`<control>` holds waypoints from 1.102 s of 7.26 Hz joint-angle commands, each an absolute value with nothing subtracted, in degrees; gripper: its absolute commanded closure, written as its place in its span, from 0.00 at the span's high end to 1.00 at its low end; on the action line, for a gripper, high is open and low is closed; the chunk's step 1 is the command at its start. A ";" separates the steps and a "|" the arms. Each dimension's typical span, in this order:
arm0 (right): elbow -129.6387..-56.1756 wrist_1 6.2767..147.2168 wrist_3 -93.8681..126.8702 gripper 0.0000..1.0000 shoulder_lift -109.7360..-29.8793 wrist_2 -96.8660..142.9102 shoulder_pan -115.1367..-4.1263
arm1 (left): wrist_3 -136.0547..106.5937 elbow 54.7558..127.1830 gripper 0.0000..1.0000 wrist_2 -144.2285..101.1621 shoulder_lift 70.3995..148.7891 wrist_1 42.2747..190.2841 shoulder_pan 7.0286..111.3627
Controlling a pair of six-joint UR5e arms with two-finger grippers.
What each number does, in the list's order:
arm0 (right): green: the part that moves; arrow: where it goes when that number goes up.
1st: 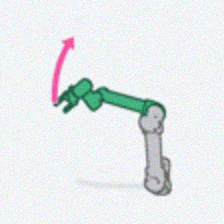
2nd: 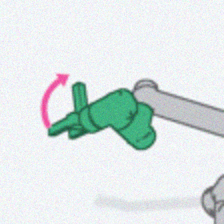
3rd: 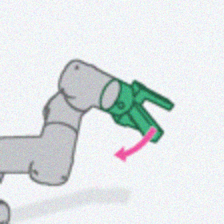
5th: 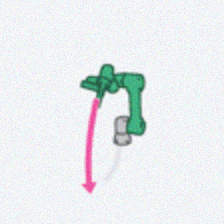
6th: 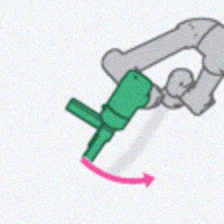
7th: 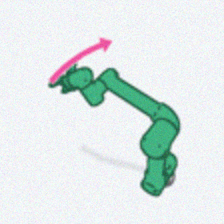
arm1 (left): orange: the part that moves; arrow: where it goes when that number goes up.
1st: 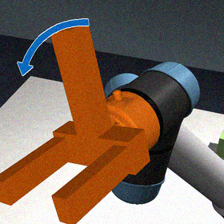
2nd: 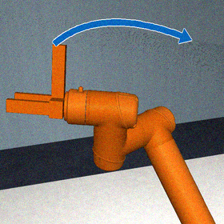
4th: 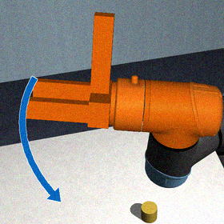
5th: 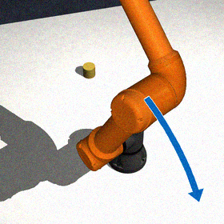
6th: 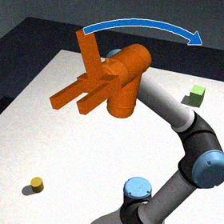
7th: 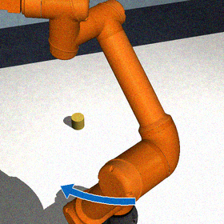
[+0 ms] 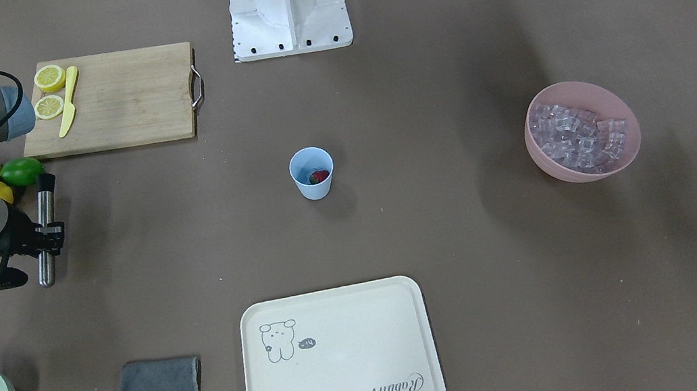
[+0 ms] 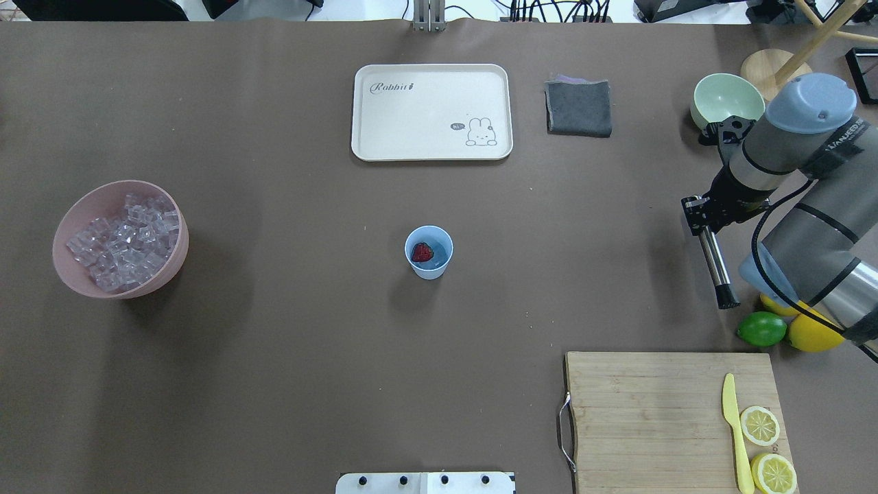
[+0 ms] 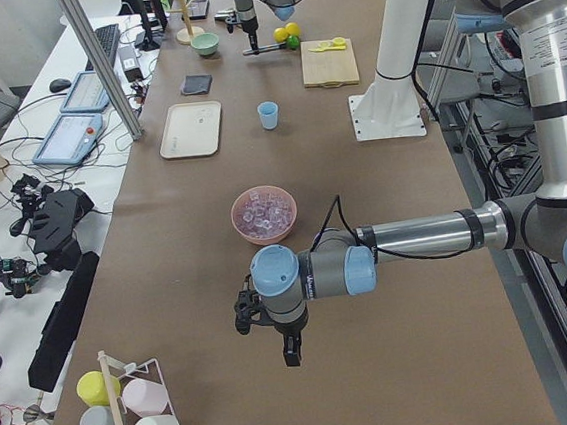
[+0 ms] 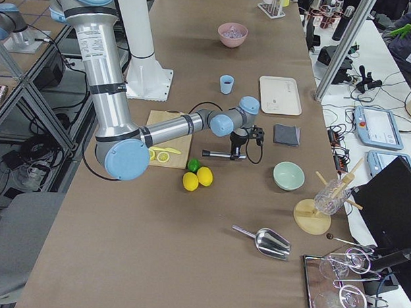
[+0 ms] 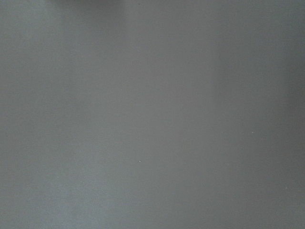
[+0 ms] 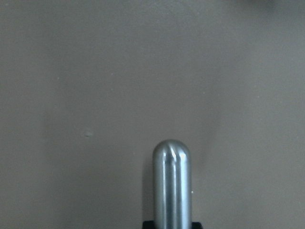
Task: Mash ice and strawberries in cup
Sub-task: 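Lower the muddler upright onto the table beside the lemons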
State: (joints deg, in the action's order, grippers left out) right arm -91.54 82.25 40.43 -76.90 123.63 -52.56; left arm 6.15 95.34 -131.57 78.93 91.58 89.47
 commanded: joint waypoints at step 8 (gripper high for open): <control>-90.53 81.65 40.43 0.00 -76.73 123.13 -51.94 | 6.15 95.27 0.99 -131.48 78.93 91.49 89.47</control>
